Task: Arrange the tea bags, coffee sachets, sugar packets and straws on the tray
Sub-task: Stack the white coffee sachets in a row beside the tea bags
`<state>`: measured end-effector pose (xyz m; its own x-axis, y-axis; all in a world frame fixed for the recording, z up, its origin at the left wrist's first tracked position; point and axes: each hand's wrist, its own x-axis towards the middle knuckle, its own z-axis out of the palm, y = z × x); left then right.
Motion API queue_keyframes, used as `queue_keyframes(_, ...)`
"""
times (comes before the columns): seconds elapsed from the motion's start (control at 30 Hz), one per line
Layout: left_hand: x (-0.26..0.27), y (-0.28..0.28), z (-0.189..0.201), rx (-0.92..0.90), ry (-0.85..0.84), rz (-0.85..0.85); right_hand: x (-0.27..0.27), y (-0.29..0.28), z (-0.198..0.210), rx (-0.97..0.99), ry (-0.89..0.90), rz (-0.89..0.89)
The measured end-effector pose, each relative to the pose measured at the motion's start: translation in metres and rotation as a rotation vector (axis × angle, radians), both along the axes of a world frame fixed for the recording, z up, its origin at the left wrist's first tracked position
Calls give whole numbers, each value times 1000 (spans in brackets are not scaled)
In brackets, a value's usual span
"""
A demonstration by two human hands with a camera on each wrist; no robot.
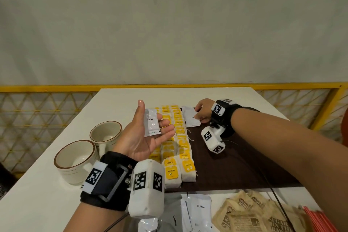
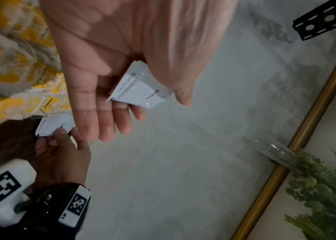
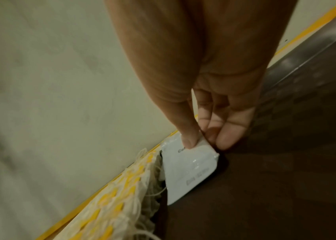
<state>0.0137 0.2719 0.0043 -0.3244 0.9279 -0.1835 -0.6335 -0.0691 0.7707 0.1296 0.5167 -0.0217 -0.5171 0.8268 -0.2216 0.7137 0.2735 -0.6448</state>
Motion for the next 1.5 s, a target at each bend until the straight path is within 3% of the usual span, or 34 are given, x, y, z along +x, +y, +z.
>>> queue_keyframes(0.33, 2, -1, 0, -9, 22, -4, 7, 7, 1, 26, -46, -40)
queue_keyframes(0.43, 2, -1, -2, -1, 59, -8, 17, -13, 17, -1, 253, -133)
queue_keyframes(0.53, 7, 1, -3, 47, 271, 2, 27, -65, 40, -191, 549, 45)
queue_keyframes(0.67, 23, 10, -3, 138, 494, -110, 39, -127, 48, -401, 552, 415)
queue_keyframes(0.73, 29, 20, -3, 130, 684, -168, 44, -138, 47, -366, 602, 424)
queue_keyframes(0.83, 36, 38, 4, 92, 813, -196, 50, -137, 49, -302, 656, 301)
queue_keyframes(0.97, 19, 65, 22, -72, 1070, -62, 58, -104, 42, -208, 563, 55)
queue_keyframes(1.07, -1, 90, 32, -256, 1213, -99, 63, -69, 26, -211, 391, -61)
queue_keyframes(1.17, -14, 114, 37, -417, 1353, -202, 63, -49, 6, -208, 151, -46)
queue_keyframes(1.3, -15, 148, 39, -586, 1681, -336, 51, -42, -12, -145, 100, -26)
queue_keyframes(1.5, -19, 190, 29, -648, 1831, -373, 31, -32, -15, -4, -21, 17)
